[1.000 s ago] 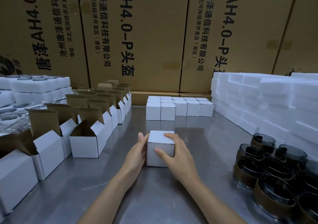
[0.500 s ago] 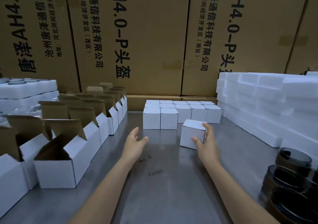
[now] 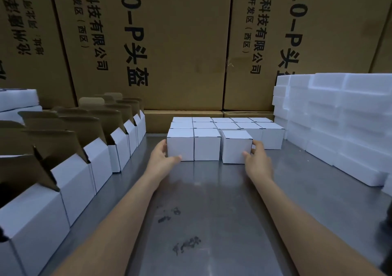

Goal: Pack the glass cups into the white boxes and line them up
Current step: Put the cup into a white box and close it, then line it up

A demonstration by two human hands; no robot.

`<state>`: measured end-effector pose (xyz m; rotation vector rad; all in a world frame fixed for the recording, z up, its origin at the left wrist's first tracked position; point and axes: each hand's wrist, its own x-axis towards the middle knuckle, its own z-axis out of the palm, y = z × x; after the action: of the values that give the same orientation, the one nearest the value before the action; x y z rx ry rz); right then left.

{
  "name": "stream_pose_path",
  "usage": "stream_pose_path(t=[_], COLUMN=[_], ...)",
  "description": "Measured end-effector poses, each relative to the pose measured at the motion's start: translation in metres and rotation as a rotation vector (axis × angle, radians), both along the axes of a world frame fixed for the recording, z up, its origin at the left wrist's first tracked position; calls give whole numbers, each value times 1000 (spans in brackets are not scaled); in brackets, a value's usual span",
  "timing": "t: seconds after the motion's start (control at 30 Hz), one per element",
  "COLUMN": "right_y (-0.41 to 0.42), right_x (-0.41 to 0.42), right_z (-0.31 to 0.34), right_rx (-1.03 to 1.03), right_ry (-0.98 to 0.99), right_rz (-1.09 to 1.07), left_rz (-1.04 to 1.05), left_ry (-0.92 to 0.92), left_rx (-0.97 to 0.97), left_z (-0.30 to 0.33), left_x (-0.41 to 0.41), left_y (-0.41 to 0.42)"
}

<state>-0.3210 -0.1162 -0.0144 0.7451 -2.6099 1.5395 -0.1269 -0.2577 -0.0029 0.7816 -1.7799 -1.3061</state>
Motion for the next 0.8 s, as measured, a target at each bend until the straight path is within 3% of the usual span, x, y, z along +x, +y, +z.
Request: stream_pose_path(t=[0.57,0.8], right_y=[-9,11], right_x=[5,33], right_z=[8,15], right_rx=[248,168], right_ry=[133,114], right_rz=[-85,-100], left_rz=[55,71], left_ry=[21,2], left_rx=[-62,-110], left_z=[-5,-7], left_x=[-8,14], left_y=[-3,33])
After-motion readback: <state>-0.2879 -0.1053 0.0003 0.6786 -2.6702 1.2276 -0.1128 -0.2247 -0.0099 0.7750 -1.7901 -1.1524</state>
